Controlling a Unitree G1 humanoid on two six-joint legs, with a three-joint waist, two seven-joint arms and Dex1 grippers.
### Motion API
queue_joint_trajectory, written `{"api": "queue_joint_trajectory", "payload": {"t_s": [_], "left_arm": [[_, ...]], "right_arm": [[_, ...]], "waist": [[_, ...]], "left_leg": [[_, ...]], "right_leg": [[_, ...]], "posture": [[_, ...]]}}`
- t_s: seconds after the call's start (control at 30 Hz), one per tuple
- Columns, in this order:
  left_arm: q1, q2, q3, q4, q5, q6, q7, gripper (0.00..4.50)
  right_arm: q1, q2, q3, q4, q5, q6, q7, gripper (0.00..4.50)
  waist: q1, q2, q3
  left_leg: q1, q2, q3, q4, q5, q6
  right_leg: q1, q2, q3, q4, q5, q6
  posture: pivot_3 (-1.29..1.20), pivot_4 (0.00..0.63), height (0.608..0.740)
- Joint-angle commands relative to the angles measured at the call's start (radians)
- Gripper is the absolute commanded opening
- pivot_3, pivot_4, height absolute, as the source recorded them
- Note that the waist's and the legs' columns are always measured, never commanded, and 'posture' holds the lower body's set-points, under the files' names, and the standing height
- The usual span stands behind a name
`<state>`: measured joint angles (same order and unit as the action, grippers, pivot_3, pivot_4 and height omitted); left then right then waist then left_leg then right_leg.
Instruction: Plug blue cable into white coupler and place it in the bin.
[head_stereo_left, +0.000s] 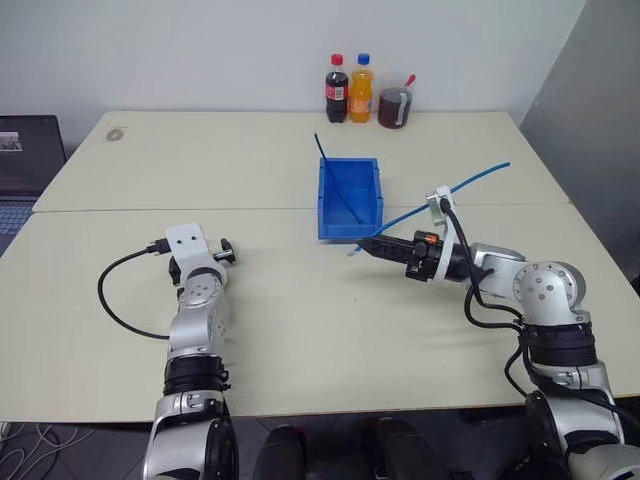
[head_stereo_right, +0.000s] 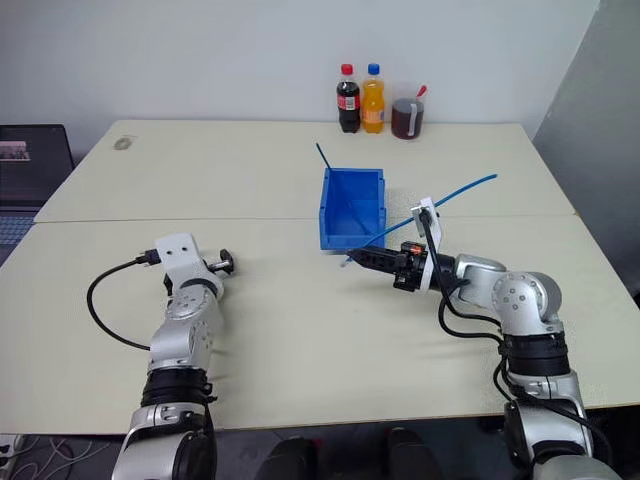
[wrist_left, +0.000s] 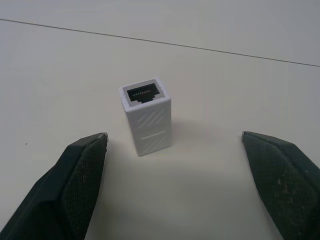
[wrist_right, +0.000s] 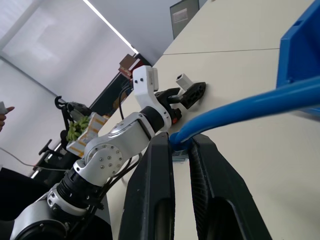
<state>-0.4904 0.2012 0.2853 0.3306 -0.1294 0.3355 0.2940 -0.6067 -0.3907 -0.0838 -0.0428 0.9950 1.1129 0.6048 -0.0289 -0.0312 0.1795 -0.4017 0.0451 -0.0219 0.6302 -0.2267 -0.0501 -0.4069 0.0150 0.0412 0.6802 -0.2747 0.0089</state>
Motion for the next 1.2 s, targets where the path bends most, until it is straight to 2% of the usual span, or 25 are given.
{"api": "queue_joint_trajectory", "payload": {"t_s": [0.03,0.37,0.4,0.43,0.9,1.1,1.17,1.2], "left_arm": [[-0.017,-0.003,0.026,0.01,0.015,0.002,0.042,4.48],[-0.027,0.002,0.047,0.011,0.015,0.004,0.094,4.48],[-0.028,0.003,0.048,0.014,0.013,0.003,0.092,4.14],[-0.033,0.006,0.043,0.024,0.011,0.001,0.077,4.1],[-0.068,0.01,0.046,0.076,0.007,-0.006,0.048,0.87],[-0.07,0.026,0.049,0.08,0.001,0.009,0.031,0.76],[-0.06,0.073,-0.006,0.057,0.002,0.041,-0.093,0.76],[-0.042,0.12,-0.078,0.024,0.009,0.042,-0.234,0.76]], "right_arm": [[0.002,-0.004,-0.034,-0.056,0.022,0.009,-0.011,0.16],[0.005,0.0,-0.048,-0.062,0.023,0.016,-0.019,0.16],[0.005,0.0,-0.048,-0.062,0.024,0.016,-0.019,0.16],[0.009,-0.002,-0.045,-0.067,0.024,0.017,-0.015,0.16],[0.011,0.006,-0.042,-0.07,0.018,0.014,-0.014,0.16],[0.016,0.006,-0.043,-0.07,0.016,0.012,-0.013,0.16],[0.015,-0.002,-0.041,-0.073,0.012,0.012,-0.009,0.16],[0.012,-0.013,-0.035,-0.079,0.004,0.008,0.0,0.16]], "waist": [[-0.002,0.0,0.0],[-0.003,0.0,0.0],[-0.003,0.0,0.0],[-0.002,0.0,0.0],[-0.002,0.0,0.0],[-0.002,0.0,0.0],[-0.003,0.0,0.0],[-0.003,0.0,0.0]], "left_leg": [[0.0,0.0,0.0,0.0,0.0,0.0],[0.0,0.0,0.0,0.0,0.0,0.0],[0.0,0.0,0.0,0.0,0.0,0.0],[0.0,0.0,0.0,0.0,0.0,0.0],[0.0,0.0,0.0,0.0,0.0,0.0],[0.001,0.0,0.0,0.0,0.0,0.0],[0.001,0.0,0.0,0.0,0.0,0.0],[0.001,0.0,0.0,0.0,0.0,0.0]], "right_leg": [[0.0,0.0,0.0,0.0,0.0,0.0],[0.0,0.0,0.0,0.0,0.0,0.0],[0.0,0.0,0.0,0.0,0.0,0.0],[0.0,0.0,0.0,0.0,0.0,0.0],[0.0,0.0,0.0,0.0,0.0,0.0],[0.0,0.0,0.0,0.0,0.0,0.0],[0.0,0.0,0.0,0.0,0.0,0.0],[0.0,0.001,0.0,0.0,0.0,0.0]], "posture": [[0.0,0.15,0.74],[0.0,0.15,0.74],[0.0,0.15,0.74],[0.0,0.15,0.74],[0.0,0.15,0.74],[0.0,0.15,0.74],[0.0,0.15,0.74],[0.0,0.15,0.74]]}}
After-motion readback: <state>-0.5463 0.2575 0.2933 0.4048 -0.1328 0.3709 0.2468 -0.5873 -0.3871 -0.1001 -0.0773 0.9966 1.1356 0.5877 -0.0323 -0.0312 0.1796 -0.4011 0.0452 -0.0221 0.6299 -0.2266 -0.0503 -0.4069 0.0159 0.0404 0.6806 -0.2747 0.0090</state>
